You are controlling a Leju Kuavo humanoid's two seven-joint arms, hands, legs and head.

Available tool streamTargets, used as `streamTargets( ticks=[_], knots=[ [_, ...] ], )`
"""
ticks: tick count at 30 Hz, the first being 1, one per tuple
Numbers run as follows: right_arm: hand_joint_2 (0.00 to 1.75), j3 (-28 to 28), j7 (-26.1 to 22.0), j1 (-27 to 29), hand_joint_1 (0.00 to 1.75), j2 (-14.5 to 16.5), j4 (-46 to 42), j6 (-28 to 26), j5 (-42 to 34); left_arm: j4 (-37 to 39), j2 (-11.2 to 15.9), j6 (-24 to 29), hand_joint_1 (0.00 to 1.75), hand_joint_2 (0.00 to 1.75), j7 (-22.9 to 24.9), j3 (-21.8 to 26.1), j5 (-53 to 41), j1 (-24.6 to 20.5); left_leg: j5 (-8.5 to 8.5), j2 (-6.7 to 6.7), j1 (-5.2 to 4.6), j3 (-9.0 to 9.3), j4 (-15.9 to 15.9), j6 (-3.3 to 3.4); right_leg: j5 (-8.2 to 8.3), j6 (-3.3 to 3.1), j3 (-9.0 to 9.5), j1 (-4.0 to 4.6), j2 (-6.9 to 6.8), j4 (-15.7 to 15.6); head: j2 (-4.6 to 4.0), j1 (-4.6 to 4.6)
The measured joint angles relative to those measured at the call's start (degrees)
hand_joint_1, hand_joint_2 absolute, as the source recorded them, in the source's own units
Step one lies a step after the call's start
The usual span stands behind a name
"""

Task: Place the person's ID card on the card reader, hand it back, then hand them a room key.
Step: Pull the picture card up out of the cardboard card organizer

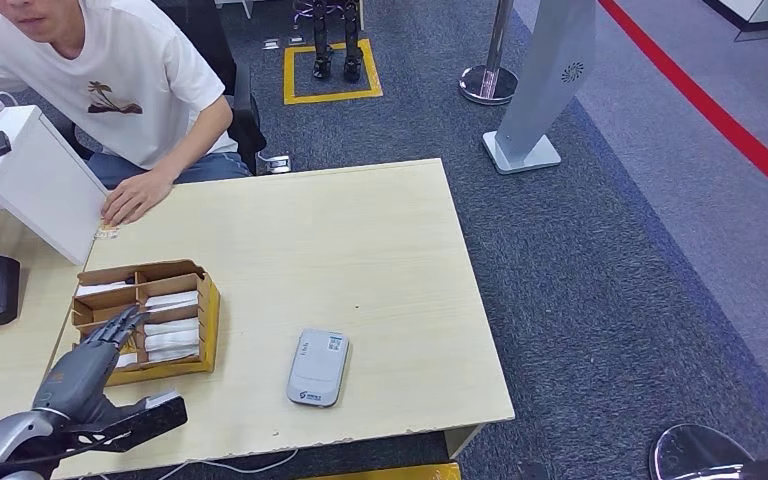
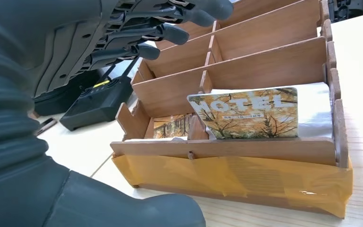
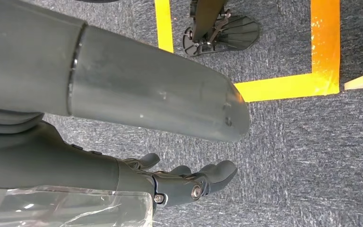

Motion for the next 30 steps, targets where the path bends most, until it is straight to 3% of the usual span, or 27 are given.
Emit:
streamTargets(
  ticks=[3,4,30],
  knots=[
    [0.00,0.01,0.00,0.07,0.00,0.00,0.00,0.00,0.00,0.00,0.11,0.00,1.50,1.75,0.00,-0.05,0.02,0.01,0.00,0.00,0.00,0.00,0.00,0.00,0.00,0.00,0.00,0.00,0.00,0.00,-0.01,0.00],
    [0.00,0.00,0.00,0.08,0.00,0.00,0.00,-0.01,0.00,0.00,0.19,-0.01,1.71,1.75,0.00,-0.06,0.02,0.02,0.00,0.00,0.00,0.00,0.00,0.00,0.00,0.00,0.00,0.00,0.00,0.00,-0.01,-0.01],
    [0.00,-0.01,-0.65,0.50,0.00,0.00,0.00,0.02,-0.15,-2.54,0.48,0.96,1.75,1.75,-0.62,0.68,1.90,1.19,0.00,0.00,0.01,0.00,0.00,0.00,0.00,0.00,0.01,0.00,-0.01,0.00,0.00,0.01]
  ],
)
